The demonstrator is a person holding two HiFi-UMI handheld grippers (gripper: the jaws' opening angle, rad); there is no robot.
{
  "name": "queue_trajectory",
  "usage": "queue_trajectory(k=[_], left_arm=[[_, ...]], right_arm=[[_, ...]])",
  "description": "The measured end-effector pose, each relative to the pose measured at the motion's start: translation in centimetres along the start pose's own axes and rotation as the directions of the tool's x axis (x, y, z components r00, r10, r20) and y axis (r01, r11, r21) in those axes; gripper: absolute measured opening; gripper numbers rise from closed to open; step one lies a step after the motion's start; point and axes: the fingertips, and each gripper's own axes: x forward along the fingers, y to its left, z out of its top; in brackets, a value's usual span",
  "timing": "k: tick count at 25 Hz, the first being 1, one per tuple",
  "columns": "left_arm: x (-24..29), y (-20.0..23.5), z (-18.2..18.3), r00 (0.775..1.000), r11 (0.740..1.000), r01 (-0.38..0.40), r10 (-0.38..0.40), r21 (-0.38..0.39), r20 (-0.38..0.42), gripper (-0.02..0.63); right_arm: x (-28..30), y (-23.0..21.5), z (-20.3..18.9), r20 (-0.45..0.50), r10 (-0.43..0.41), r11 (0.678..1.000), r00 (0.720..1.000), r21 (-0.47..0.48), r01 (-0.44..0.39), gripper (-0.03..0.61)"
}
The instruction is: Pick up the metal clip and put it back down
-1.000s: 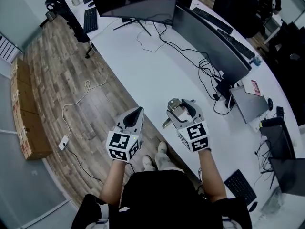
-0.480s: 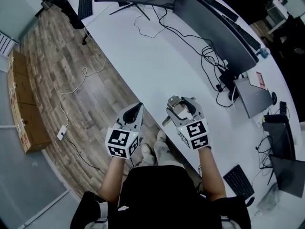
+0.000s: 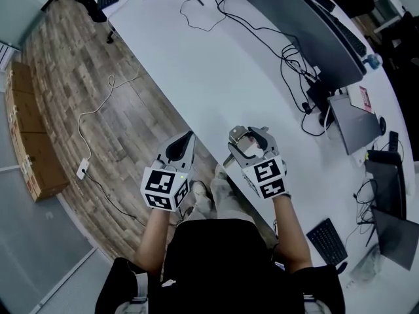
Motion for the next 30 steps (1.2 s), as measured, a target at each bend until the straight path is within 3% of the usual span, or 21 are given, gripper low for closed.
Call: queue_trajectory(k=[9,30], left_arm=[[1.7,0.2,-2.4,0.999,1.000,0.005,-0.006,-0.022,-0.049,0.011],[4.1,2.2,-6.4,0.990,0.998,-0.027,0.019,-0.062,-0.139,0.011]], right_arm=[[2.8,-0.5,-4.1,-0.140,-0.030,0.989,0.990,-0.148,0.009,0.282],[8.1,-2.3,-9.0,-0.273,0.027,0.983,0.962,-0.166,-0.075,0.283]])
